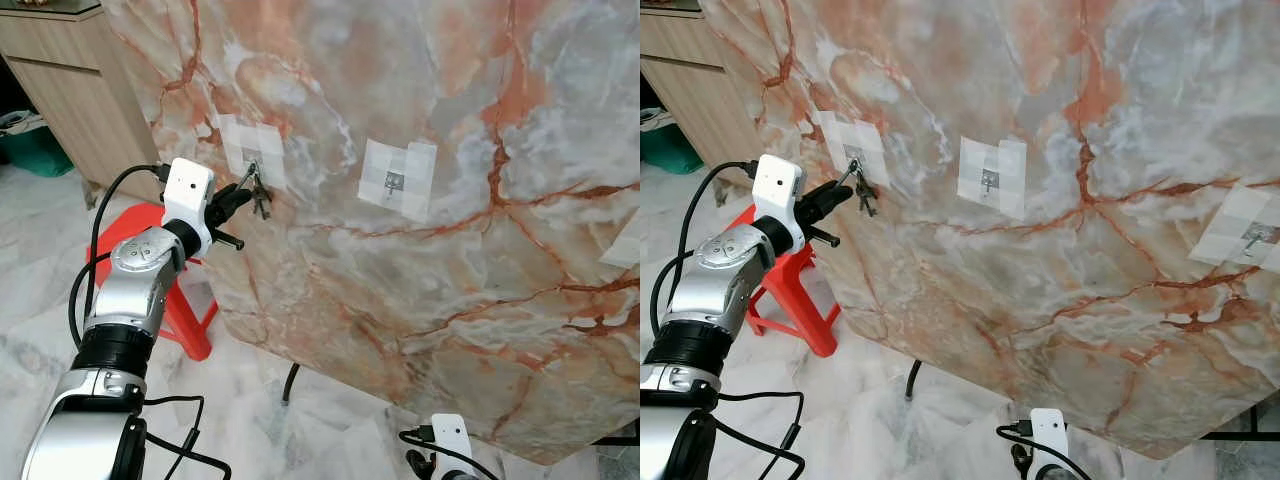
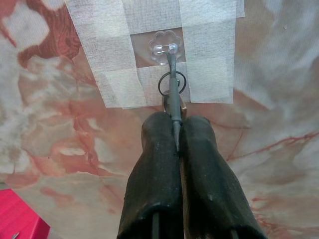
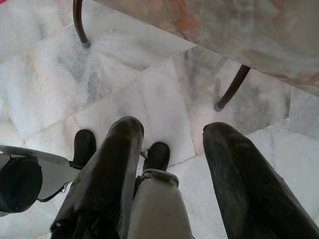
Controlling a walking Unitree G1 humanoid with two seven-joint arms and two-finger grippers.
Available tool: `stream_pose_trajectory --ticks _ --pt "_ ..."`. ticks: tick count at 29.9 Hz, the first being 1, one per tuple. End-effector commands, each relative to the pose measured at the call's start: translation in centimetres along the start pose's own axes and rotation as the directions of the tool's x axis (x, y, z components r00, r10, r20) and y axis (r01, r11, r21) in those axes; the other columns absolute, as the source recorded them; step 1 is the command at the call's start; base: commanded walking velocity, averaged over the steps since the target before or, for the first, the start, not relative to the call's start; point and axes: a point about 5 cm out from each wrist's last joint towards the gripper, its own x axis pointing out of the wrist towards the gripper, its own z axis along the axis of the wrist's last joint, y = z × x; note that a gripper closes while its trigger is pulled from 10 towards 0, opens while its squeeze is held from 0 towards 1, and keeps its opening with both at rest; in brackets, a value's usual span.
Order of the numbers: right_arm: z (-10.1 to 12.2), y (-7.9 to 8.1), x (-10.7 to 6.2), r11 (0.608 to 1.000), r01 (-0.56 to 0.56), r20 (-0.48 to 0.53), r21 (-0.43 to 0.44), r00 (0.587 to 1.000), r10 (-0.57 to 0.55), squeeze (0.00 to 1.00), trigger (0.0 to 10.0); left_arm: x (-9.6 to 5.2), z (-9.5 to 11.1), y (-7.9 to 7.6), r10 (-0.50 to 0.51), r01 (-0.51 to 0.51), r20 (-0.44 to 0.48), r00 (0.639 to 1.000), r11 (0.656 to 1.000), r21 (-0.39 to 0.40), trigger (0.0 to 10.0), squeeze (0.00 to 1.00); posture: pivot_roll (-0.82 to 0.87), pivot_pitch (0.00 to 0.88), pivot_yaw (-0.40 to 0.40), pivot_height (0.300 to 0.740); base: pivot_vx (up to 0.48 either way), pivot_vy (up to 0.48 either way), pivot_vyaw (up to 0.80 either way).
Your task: Hang keys on a hook
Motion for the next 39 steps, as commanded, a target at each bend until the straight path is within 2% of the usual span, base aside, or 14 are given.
stream_pose_trajectory --ticks 1,15,34,35,36,38,39 --pt "0.07 0.14 0.03 1.0 -0.001 0.001 0.017 1.0 0.0 0.0 10.0 0.01 0.61 0.33 0.009 -0.009 0.013 1.0 0.999 0.038 10.0 0.0 0.1 0.061 0.027 0.74 0.0 0.0 0.0" --pt "0.1 0.13 0.03 1.0 -0.004 0.005 0.024 1.0 0.003 0.0 10.0 0.35 0.23 0.16 0.046 -0.046 -0.005 0.999 0.998 0.039 10.0 0.0 0.09 0.062 0.027 0.74 0.0 0.0 0.0" --pt "0.07 0.19 0.02 1.0 -0.008 0.007 0.029 1.0 0.008 0.0 10.0 0.47 0.18 0.04 0.046 -0.046 -0.002 0.999 0.998 0.04 10.0 0.0 0.09 0.063 0.028 0.74 0.0 0.0 0.0" --pt "0.06 0.18 0.02 1.0 -0.008 0.007 0.029 1.0 0.008 0.0 10.0 0.46 0.15 0.03 0.047 -0.046 -0.003 0.999 0.998 0.039 10.0 0.57 0.09 0.063 0.028 0.74 0.0 0.0 0.0" --pt "0.06 0.17 0.02 1.0 -0.008 0.007 0.029 1.0 0.008 0.0 10.0 0.46 0.14 0.03 0.046 -0.046 -0.003 0.999 0.998 0.038 10.0 0.57 0.09 0.063 0.028 0.74 0.0 0.0 0.0" --pt "0.06 0.17 0.02 1.0 -0.008 0.007 0.029 1.0 0.008 0.0 10.0 0.47 0.12 0.05 0.045 -0.045 -0.003 0.999 0.998 0.034 10.0 1.0 0.09 0.063 0.028 0.74 0.0 0.0 0.0" --pt "0.06 0.17 0.02 1.0 -0.008 0.007 0.028 1.0 0.008 0.0 10.0 0.46 0.12 0.05 0.045 -0.045 -0.003 0.999 0.998 0.033 10.0 1.0 0.09 0.063 0.028 0.74 0.0 0.0 0.0"
